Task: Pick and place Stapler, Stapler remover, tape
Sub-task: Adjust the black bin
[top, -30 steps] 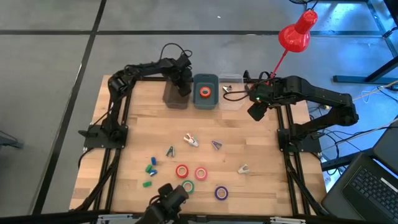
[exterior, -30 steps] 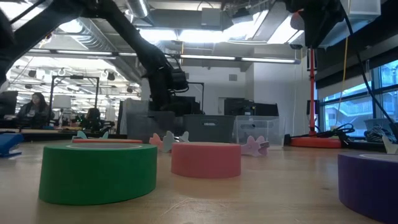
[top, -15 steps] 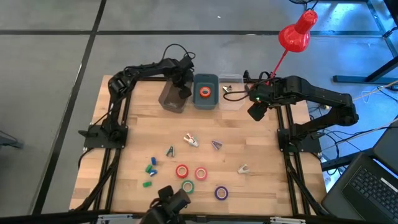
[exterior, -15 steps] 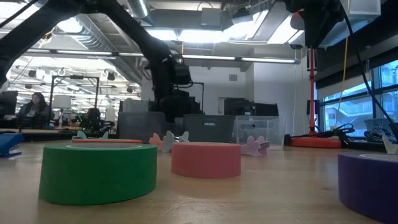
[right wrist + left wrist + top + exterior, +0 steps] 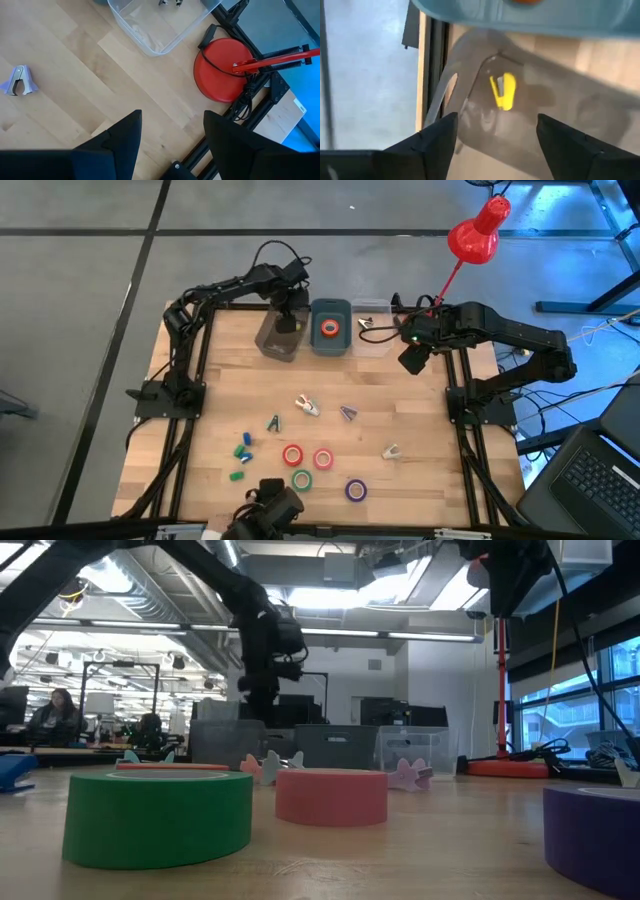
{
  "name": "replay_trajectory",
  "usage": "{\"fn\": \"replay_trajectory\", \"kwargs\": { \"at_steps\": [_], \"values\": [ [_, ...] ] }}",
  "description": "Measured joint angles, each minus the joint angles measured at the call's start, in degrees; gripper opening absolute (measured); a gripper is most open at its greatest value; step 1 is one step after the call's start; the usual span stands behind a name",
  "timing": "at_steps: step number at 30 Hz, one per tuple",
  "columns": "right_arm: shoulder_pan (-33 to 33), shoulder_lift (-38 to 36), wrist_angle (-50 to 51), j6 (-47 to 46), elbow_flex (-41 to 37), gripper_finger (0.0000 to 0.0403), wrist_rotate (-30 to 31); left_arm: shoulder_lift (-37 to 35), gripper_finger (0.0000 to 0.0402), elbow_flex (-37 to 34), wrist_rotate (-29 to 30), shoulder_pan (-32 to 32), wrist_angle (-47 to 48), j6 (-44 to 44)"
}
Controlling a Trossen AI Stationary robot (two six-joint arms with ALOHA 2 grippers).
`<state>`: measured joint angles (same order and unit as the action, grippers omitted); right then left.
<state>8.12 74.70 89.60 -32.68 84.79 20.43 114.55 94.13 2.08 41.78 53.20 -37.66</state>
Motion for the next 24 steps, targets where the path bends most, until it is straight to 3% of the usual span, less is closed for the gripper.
{"fn": "replay_trajectory", "kwargs": {
  "at_steps": [4, 12, 24],
  "values": [
    [0.02, 0.0, 0.0, 0.11, 0.0, 0.0215, 0.13, 1.39, 0.0199, 0.0, 3.14, -0.3, -3.33, -3.88],
    [0.0, 0.0, -0.02, 0.11, -0.02, 0.0215, 1.0, 2.86, 0.002, -0.02, 2.11, -0.75, -12.47, -4.96],
    [0.0, 0.0, -0.07, 0.11, -0.02, 0.0215, 1.0, 2.86, 0.0001, -0.02, 1.34, 2.02, -17.24, -1.06]
  ]
}}
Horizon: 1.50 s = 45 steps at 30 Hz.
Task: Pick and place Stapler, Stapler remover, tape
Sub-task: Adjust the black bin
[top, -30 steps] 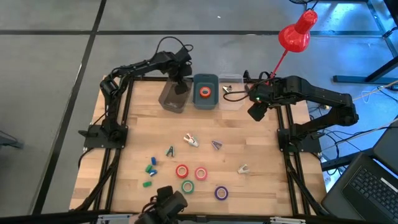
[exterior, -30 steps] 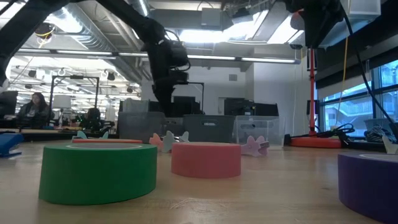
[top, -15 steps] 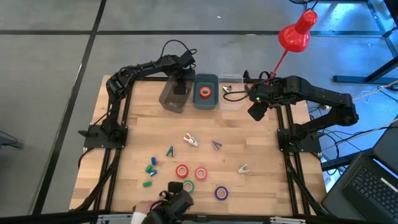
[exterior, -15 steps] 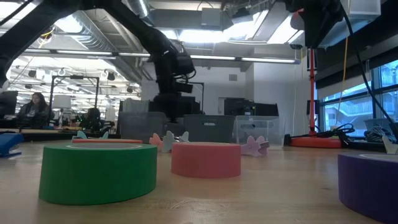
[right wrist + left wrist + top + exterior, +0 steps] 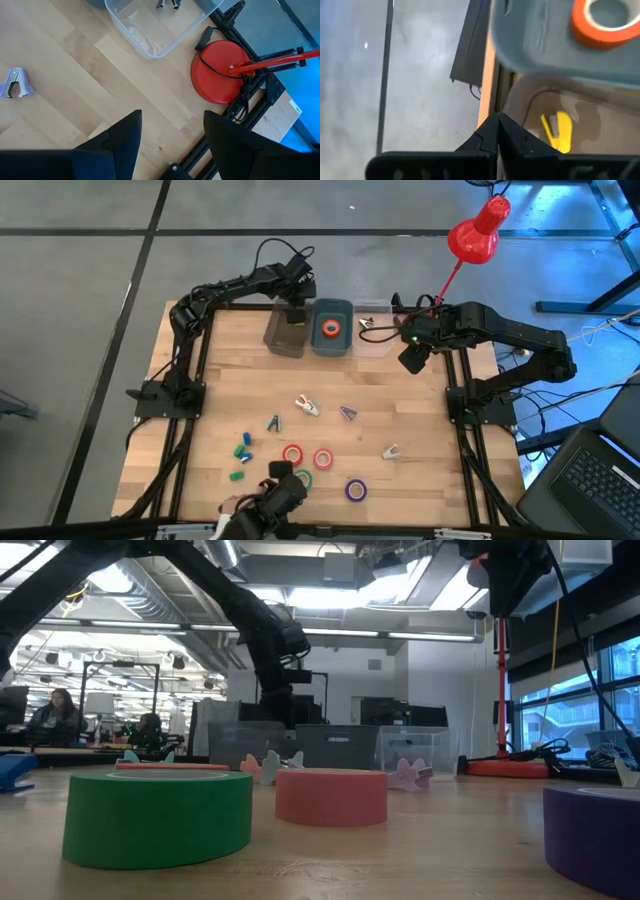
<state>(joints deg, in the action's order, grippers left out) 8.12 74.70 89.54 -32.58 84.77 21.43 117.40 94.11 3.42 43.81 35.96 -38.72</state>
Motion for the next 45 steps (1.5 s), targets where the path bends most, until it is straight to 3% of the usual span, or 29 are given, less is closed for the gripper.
{"fn": "replay_trajectory", "kwargs": {
  "at_steps": [7, 13, 16, 19, 23, 32, 40, 45],
  "values": [
    [0.01, 0.0, 0.0, 0.02, 0.0, 0.0215, 0.0, -1.38, 0.0001, 4.99, 1.51, 0.41, 11.0, 1.27],
    [0.0, 0.0, 0.07, 0.0, 0.0, 0.0215, -0.46, -3.93, 0.0001, 15.44, 0.48, -0.14, 35.15, 3.71],
    [0.0, 0.0, 0.07, 0.0, 0.0, 0.0215, -0.46, -7.82, 0.0001, 13.73, -1.31, -0.09, 40.53, 7.06],
    [0.02, 0.0, 0.07, 0.21, 0.0, 0.0215, -0.44, -11.04, 0.0001, 9.82, 1.57, -0.15, 45.07, 7.34],
    [0.01, 0.0, 0.07, 1.16, 0.0, 0.0215, -0.46, -13.06, 0.0001, 0.74, 2.12, 0.01, 44.6, 7.48],
    [0.0, 0.0, 0.09, 1.05, 0.0, 0.0215, -0.46, -13.75, 0.0001, -19.43, 1.48, -0.69, 31.3, 6.81],
    [0.0, 0.0, -0.54, 1.13, 0.0, 0.0215, -0.46, -13.75, 0.0001, -21.92, -5.63, -1.75, 23.25, 8.9],
    [0.01, 0.0, -0.46, 1.09, 0.0, 0.0215, -0.62, -13.75, 0.0001, -21.89, -6.21, -2.89, 22.94, 8.29]
  ]
}}
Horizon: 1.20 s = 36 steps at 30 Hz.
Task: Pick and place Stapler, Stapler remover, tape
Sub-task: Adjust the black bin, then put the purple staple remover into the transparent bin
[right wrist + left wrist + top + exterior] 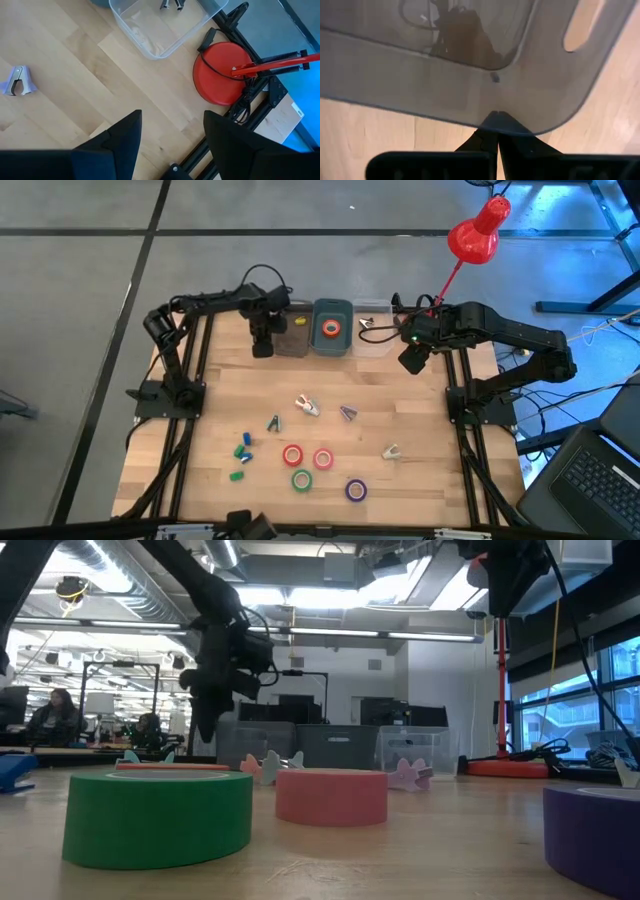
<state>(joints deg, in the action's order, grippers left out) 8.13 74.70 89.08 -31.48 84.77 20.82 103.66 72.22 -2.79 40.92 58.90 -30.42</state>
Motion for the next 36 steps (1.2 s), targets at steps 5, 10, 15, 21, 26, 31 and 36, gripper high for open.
{"fn": "replay_trajectory", "kwargs": {
  "at_steps": [5, 10, 15, 21, 26, 31, 36],
  "values": [
    [-0.01, 0.0, -0.04, -0.09, 0.0, 0.0215, -0.04, 0.0, 0.0001, 0.01, -3.91, 0.06, 0.5, 1.18],
    [-0.01, 0.0, -0.03, -0.04, 0.0, 0.0215, -0.05, 0.0, 0.0001, -0.01, -3.62, 0.03, 0.83, 1.66],
    [-0.01, 0.0, 0.21, -0.59, 0.0, 0.0215, -0.07, 0.0, 0.0001, 0.03, 8.43, 0.05, 9.49, 4.07],
    [-0.91, 0.0, 0.88, -1.08, 0.0, 0.0215, -1.06, -9.07, 0.0001, -4.01, -2.32, -1.56, 13.86, 12.47],
    [-3.17, 0.0, 0.79, -1.08, 0.0, 0.0215, -1.46, -27.8, 0.0001, -14.03, -6.26, -7.9, 11.37, 23.73],
    [-5.02, 0.0, -3.53, -1.09, 0.0, 0.0215, -1.13, -48.37, 0.0001, -24.61, -11.23, -21.19, 0.62, 45.6],
    [-6.57, 0.07, -10.51, -1.11, 0.0, 0.0215, -5.99, -60.19, 0.0001, -32.35, -4.14, -37.22, -18.78, 59.96]
  ]
}}
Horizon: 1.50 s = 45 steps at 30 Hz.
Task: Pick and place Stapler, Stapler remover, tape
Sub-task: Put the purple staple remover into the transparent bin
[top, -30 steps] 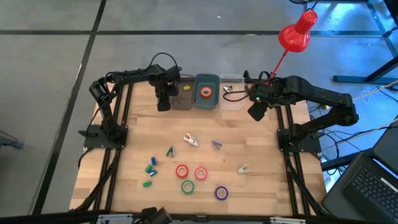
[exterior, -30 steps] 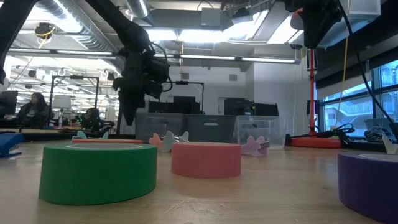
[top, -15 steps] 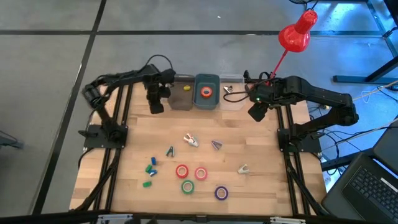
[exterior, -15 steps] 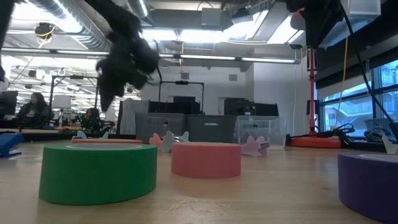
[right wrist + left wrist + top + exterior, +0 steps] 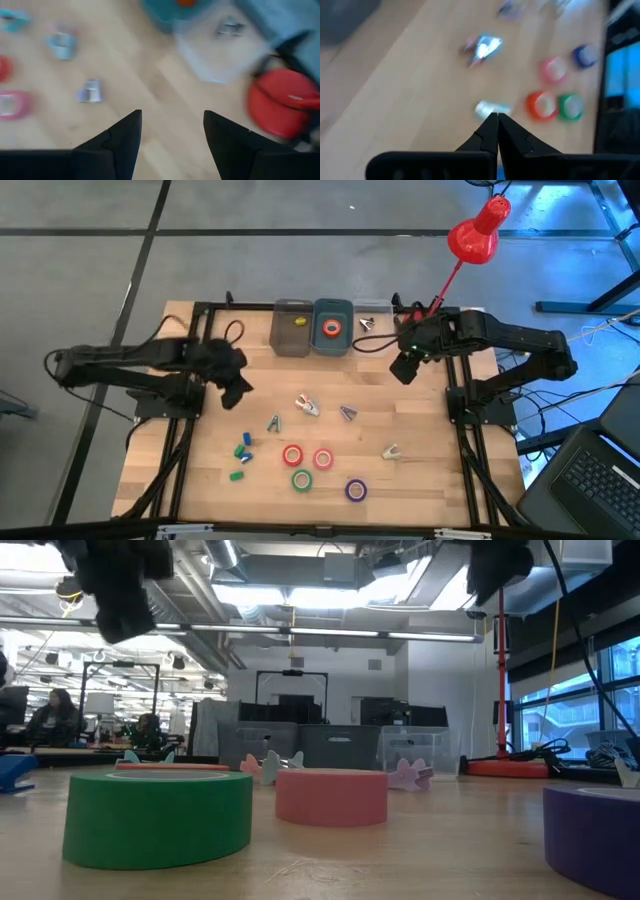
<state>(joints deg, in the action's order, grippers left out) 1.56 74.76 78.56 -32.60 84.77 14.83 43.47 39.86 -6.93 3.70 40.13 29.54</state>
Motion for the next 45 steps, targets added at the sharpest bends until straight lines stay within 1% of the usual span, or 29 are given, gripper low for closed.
{"fn": "replay_trajectory", "kwargs": {
  "at_steps": [2, 5, 9, 12, 16, 19, 22, 26, 30, 35, 38, 45],
  "values": [
    [-0.84, 0.18, -3.28, 0.02, -0.02, 0.0215, -3.39, -1.55, 0.0001, -1.91, 5.27, -4.71, -6.22, 0.42],
    [-2.53, 0.64, -10.67, -0.17, -2.09, 0.0215, -6.81, -1.55, 0.0001, -3.73, 12.08, -8.91, -10.79, -1.61],
    [-4.83, 1.86, -21.61, -0.01, -9.35, 0.0215, -10.22, -0.77, 0.0003, -5.05, 19.1, -10.25, -16.3, -2.37],
    [-5.89, 3.05, -28.34, -0.99, -15.56, 0.0215, -13.51, -0.14, 0.0003, -5.08, 22.38, -10.2, -18.96, -2.34],
    [-6.85, 4.58, -36.95, -4.22, -22.31, 0.0215, -17.64, -0.08, 0.0008, -5.08, 22.74, -10.2, -21.73, -5.29],
    [-7.41, 6.33, -42.59, -5.22, -25.2, 0.0215, -20.72, -0.1, 0.0027, -5.08, 22.79, -10.07, -24.3, -5.7],
    [-7.89, 9.04, -45.07, -4.73, -25.47, 0.0215, -22.35, -0.09, 0.0063, -5.08, 22.93, -9.11, -26.32, -5.33],
    [-7.93, 13.43, -46.0, -1.17, -23.73, 0.0215, -22.52, -0.09, 0.0114, -5.05, 23.64, -7.37, -27.23, -5.7],
    [-7.74, 18.71, -45.78, 1.82, -22.59, 0.0215, -22.32, -0.09, 0.0146, -5.05, 23.9, -6.19, -30.23, -5.83],
    [-7.74, 24.69, -45.78, 3.87, -21.53, 0.0215, -22.32, -0.09, 0.0159, -5.05, 23.88, -6.11, -33.05, -9.06],
    [-7.74, 27.29, -45.66, 5.12, -20.17, 0.0215, -20.67, -0.09, 0.0159, -5.05, 24.03, -6.11, -33.06, -10.56],
    [-7.74, 29.18, -46.48, 8.76, -18.75, 0.0215, -17.08, -0.09, 0.0156, -5.05, 24.23, -6.1, -33.02, -10.82]
  ]
}}
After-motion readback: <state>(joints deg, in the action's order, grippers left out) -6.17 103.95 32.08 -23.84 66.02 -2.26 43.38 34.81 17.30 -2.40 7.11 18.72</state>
